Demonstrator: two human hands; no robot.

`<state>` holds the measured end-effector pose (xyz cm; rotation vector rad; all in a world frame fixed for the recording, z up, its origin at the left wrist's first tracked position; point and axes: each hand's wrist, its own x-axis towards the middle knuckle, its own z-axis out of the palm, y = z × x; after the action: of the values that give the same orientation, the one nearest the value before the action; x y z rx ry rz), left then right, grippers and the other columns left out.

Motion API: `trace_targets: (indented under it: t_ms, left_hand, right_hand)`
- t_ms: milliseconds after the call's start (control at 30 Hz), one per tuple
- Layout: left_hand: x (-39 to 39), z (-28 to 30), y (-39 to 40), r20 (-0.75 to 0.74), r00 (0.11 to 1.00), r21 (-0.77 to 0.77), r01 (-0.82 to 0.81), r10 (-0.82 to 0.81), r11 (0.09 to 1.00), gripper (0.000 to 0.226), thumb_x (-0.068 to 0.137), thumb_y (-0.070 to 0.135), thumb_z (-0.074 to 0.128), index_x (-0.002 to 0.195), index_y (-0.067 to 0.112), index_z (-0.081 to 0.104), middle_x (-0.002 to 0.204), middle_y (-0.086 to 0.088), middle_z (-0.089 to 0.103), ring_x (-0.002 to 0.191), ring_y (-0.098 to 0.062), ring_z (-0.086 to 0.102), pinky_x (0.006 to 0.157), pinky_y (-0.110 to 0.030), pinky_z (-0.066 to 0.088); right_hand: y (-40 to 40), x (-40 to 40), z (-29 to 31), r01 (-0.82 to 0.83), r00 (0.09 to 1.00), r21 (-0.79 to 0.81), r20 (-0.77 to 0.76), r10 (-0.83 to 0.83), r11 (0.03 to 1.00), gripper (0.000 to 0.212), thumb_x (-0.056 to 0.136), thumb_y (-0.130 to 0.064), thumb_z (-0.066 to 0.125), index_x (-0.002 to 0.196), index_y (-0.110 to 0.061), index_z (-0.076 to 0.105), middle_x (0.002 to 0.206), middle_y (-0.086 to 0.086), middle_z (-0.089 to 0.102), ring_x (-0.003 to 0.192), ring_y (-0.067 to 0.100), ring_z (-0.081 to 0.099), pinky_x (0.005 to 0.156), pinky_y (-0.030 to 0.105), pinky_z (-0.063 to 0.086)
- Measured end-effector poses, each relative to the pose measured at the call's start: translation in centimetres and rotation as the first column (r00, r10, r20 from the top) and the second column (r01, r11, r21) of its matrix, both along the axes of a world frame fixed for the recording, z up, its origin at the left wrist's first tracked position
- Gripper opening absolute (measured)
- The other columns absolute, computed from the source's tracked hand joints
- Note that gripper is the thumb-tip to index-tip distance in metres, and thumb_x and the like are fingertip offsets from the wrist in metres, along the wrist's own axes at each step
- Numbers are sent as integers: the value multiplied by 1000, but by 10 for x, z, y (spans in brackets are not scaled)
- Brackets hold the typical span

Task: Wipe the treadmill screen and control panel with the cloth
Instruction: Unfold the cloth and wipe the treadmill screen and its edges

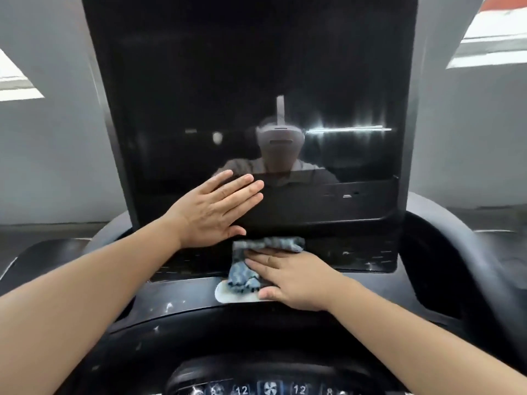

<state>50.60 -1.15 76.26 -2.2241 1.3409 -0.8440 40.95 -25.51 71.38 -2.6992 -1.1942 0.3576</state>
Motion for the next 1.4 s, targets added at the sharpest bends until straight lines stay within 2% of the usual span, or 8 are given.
trace_targets:
  t_ms: [133, 267, 400, 600, 767, 900, 1133, 1400]
  left_hand:
    - [0, 1, -1, -22, 1000, 34, -20, 21, 999, 72, 106, 53, 32, 158, 6, 19, 165, -12, 16, 153, -29, 15, 125, -50, 12]
    - [-3, 3, -1, -54, 997, 48, -48, 50, 998, 71, 106, 54, 25, 159, 8, 15, 166, -10, 10, 154, -27, 9, 126, -49, 8]
    - [-5, 4, -1, -68, 996, 49, -53, 56, 997, 72, 107, 54, 29, 160, 9, 13, 167, -9, 6, 155, -27, 7, 126, -48, 6]
    - [-3, 3, -2, -72, 997, 2, -15, 15, 1000, 68, 107, 51, 32, 159, 9, 23, 166, -10, 20, 153, -29, 18, 125, -49, 14]
    - [-2, 1, 0, -59, 998, -5, -15, 14, 1000, 67, 107, 51, 35, 158, 9, 25, 165, -9, 23, 153, -28, 20, 124, -50, 17]
    - [-2, 2, 1, -62, 998, 4, -26, 27, 1000, 66, 107, 51, 32, 159, 9, 24, 166, -9, 21, 153, -28, 17, 125, -49, 15]
    - [-3, 3, 0, -66, 997, 9, -26, 27, 1000, 66, 107, 50, 33, 159, 9, 24, 166, -9, 20, 153, -28, 18, 125, -49, 15]
    - [-2, 2, 1, -76, 995, 13, -61, 62, 998, 65, 108, 50, 26, 160, 10, 19, 167, -9, 14, 154, -29, 14, 125, -49, 13]
  right_hand:
    - [-99, -11, -11, 113, 982, -60, 161, -102, 992, 69, 101, -65, 11, 155, -22, 24, 158, -8, 31, 143, 11, 35, 115, 32, 36]
    - [-165, -22, -10, 194, 967, -150, 195, -164, 969, 66, 102, -62, 19, 155, -22, 18, 155, -1, 39, 143, 16, 36, 118, 31, 18]
    - [-172, -27, -10, 215, 952, -160, 252, -171, 963, 73, 100, -65, 22, 159, -25, 10, 158, 3, 34, 151, 13, 15, 119, 32, 15]
    - [-65, 0, -12, -102, 945, -35, 308, 108, 994, 71, 102, -63, 21, 148, -13, 42, 153, 5, 43, 141, 19, 41, 118, 31, 27]
    - [-4, 16, 6, -350, 858, -44, 386, 339, 936, 54, 107, -46, 33, 125, -6, 66, 132, 8, 64, 120, 26, 58, 101, 37, 47]
    - [-7, 28, 0, -489, 750, -195, 403, 524, 850, 57, 107, -45, 32, 143, -4, 48, 152, 13, 45, 144, 28, 37, 117, 42, 30]
    - [-44, 28, -3, -354, 897, -123, 235, 374, 927, 83, 98, -70, 24, 157, -13, 21, 164, 7, 19, 151, 19, 17, 122, 32, 15]
    - [-173, 0, -11, -187, 946, -216, 224, 235, 958, 92, 90, -79, 34, 157, -16, 25, 164, 4, 22, 152, 26, 18, 118, 43, 19]
